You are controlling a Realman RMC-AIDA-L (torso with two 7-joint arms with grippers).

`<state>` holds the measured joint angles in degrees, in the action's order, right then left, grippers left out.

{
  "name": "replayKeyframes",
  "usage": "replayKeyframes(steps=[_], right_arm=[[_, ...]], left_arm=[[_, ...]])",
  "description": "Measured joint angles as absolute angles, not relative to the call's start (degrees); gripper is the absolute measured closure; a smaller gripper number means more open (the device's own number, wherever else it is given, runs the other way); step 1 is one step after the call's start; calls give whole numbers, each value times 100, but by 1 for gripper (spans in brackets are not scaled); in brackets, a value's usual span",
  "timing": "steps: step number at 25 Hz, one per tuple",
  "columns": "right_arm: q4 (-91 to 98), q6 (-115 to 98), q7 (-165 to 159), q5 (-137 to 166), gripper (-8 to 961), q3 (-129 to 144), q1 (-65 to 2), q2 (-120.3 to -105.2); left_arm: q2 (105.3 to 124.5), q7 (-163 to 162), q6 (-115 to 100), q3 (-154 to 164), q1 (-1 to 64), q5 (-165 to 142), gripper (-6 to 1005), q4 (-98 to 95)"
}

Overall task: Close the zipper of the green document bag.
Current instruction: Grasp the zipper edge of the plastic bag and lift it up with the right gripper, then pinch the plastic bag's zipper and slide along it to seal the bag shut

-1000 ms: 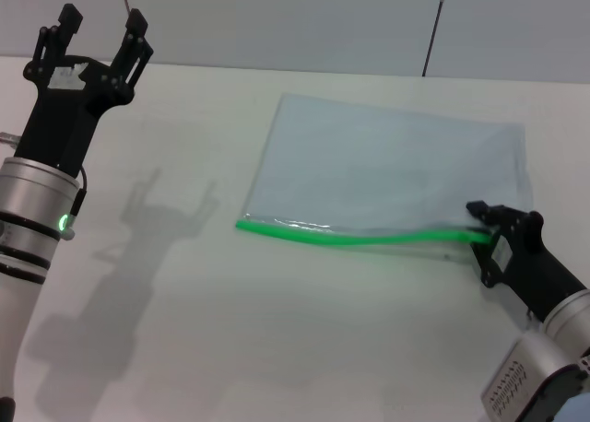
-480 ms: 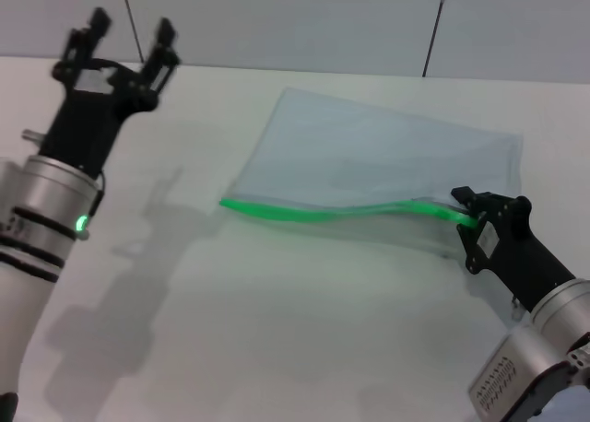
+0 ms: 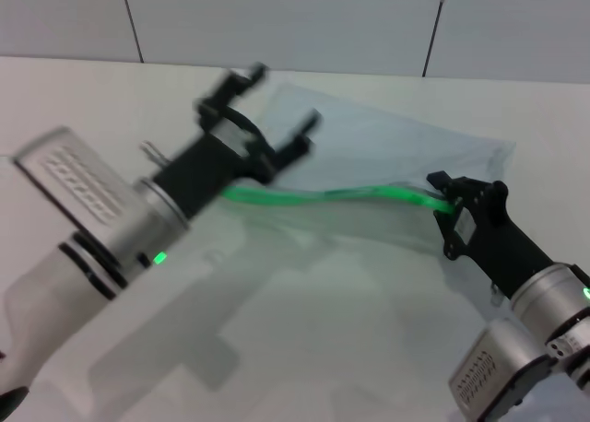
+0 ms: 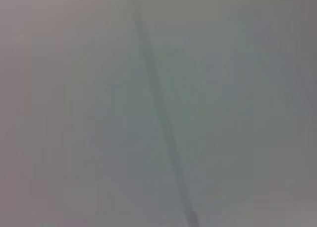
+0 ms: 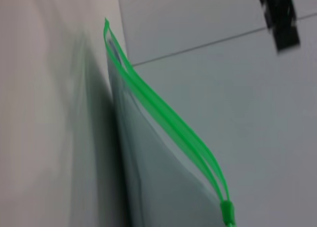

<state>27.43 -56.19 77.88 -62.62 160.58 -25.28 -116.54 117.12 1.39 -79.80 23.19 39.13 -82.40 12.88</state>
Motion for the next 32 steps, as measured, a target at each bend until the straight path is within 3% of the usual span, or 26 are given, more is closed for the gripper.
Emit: replayKeyframes(steps=[32], right_arm=[[2980,-5634,7736,-6248,901,16429,-2884,-11653]], left_arm=[[11778,3136,-7013,2382,4265,-9018,168,1923]])
